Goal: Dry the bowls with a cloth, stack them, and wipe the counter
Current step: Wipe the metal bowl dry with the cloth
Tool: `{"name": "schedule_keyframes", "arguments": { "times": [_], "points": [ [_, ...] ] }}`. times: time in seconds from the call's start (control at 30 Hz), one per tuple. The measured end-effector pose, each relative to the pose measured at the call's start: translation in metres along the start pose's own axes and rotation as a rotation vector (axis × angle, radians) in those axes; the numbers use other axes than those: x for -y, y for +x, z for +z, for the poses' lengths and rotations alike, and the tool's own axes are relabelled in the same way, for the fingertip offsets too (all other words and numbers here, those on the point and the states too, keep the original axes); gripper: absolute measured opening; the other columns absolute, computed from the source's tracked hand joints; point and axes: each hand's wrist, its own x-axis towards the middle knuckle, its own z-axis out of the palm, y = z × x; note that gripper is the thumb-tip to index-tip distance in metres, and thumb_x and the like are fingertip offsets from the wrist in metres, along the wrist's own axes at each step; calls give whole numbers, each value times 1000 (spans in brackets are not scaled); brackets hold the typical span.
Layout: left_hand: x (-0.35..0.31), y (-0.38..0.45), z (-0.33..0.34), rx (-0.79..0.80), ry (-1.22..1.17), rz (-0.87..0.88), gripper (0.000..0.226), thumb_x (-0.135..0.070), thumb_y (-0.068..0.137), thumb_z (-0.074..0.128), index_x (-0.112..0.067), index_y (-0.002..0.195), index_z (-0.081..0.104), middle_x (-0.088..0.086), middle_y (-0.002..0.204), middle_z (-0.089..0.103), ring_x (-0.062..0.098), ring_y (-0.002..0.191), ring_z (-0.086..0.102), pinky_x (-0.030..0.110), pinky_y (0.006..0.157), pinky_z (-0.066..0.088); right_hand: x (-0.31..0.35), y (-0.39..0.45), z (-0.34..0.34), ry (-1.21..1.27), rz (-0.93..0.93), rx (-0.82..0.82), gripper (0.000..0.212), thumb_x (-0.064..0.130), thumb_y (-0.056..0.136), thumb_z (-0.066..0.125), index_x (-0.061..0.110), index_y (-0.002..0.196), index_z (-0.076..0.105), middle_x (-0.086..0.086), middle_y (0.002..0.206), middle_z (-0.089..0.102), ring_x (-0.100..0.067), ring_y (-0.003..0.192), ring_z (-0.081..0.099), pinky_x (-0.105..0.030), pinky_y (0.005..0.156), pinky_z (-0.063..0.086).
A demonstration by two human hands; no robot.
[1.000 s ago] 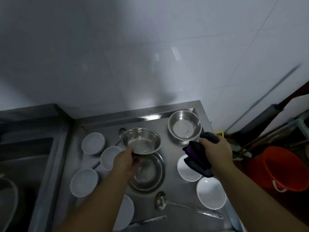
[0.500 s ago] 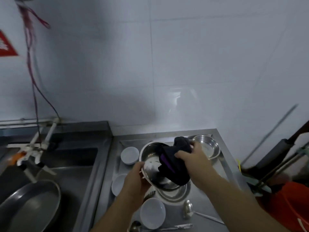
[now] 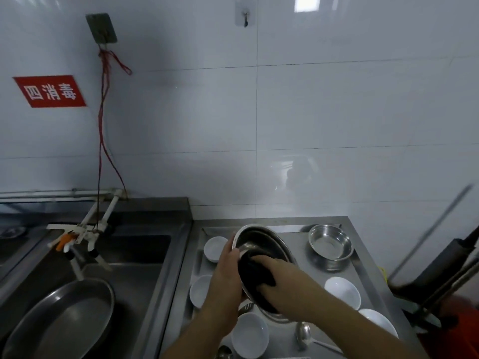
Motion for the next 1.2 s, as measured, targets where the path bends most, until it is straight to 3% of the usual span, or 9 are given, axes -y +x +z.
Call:
{"name": "schedule_keyframes", "arguments": {
  "times": [0.13, 0.23, 0.37, 0.6, 0.8, 0.9, 1.0, 1.1, 1.2],
  "points": [
    [9, -7, -1, 35, 51, -39, 34, -48, 106, 44, -41, 123, 73, 6, 118, 79, 24, 105, 78, 47, 82, 66, -6, -11, -7, 119, -93, 9, 66, 30, 86, 58, 74, 133, 46, 59, 113, 54, 35, 109, 46, 8, 90, 33],
    [9, -9, 4, 132, 115, 7, 36, -34, 108, 44, -50, 131, 66, -2, 122, 77, 21, 111, 76, 47, 85, 65, -17, -9, -6, -14, -206, -150, 61, 16, 92, 62, 46, 145, 55, 28, 141, 61, 16, 126, 50, -13, 112, 38],
    [5, -10, 16, 153, 106, 58, 41, -23, 107, 48, -54, 125, 67, -3, 122, 76, 25, 109, 75, 54, 87, 65, -29, 2, -18, -296, -225, -250, 55, 18, 95, 67, 28, 148, 56, 0, 143, 62, -29, 127, 60, -40, 104, 52],
    [-11, 1, 36, 153, 114, 261, 44, -29, 101, 50, -54, 135, 61, -5, 124, 75, 21, 114, 74, 47, 91, 64, -22, 26, -41, -489, 150, -123, 48, 23, 96, 50, 26, 144, 52, -9, 125, 68, -31, 107, 65, -40, 90, 56],
    [-15, 10, 30, 206, 126, 312, 58, -44, 86, 60, -63, 140, 52, 11, 139, 64, 10, 94, 76, 26, 77, 62, -4, 11, -65, 174, 289, 120, 19, 32, 94, 57, 30, 108, 70, -2, 97, 75, -22, 91, 74, -39, 85, 63],
    [-10, 14, 27, 266, 127, 252, 53, -39, 98, 51, -64, 144, 47, 6, 150, 57, 16, 112, 73, 37, 93, 62, 1, -2, -58, 763, 307, 166, 33, 25, 87, 62, 35, 114, 77, -10, 107, 78, -33, 99, 77, -43, 81, 65],
    [-4, 15, 24, 276, 47, 130, 42, -41, 100, 47, -51, 139, 60, 5, 135, 71, 26, 119, 72, 53, 95, 62, 1, -1, -43, 986, 182, 9, 42, 21, 85, 64, 43, 119, 75, 1, 111, 78, -22, 105, 76, -34, 85, 63],
    [-1, 17, 21, 269, 0, 50, 37, -37, 104, 45, -45, 135, 64, 7, 128, 74, 30, 113, 75, 54, 85, 63, 0, 8, -32, 753, 68, -216, 48, 18, 88, 64, 49, 124, 68, 17, 115, 75, -4, 112, 69, -28, 98, 57],
    [0, 15, 20, 270, -41, 33, 40, -35, 102, 45, -46, 136, 63, 6, 128, 75, 31, 115, 74, 52, 84, 63, -4, 24, -39, 36, -48, -365, 56, 16, 93, 60, 42, 142, 56, 19, 134, 64, -3, 122, 60, -21, 106, 44]
  ]
}}
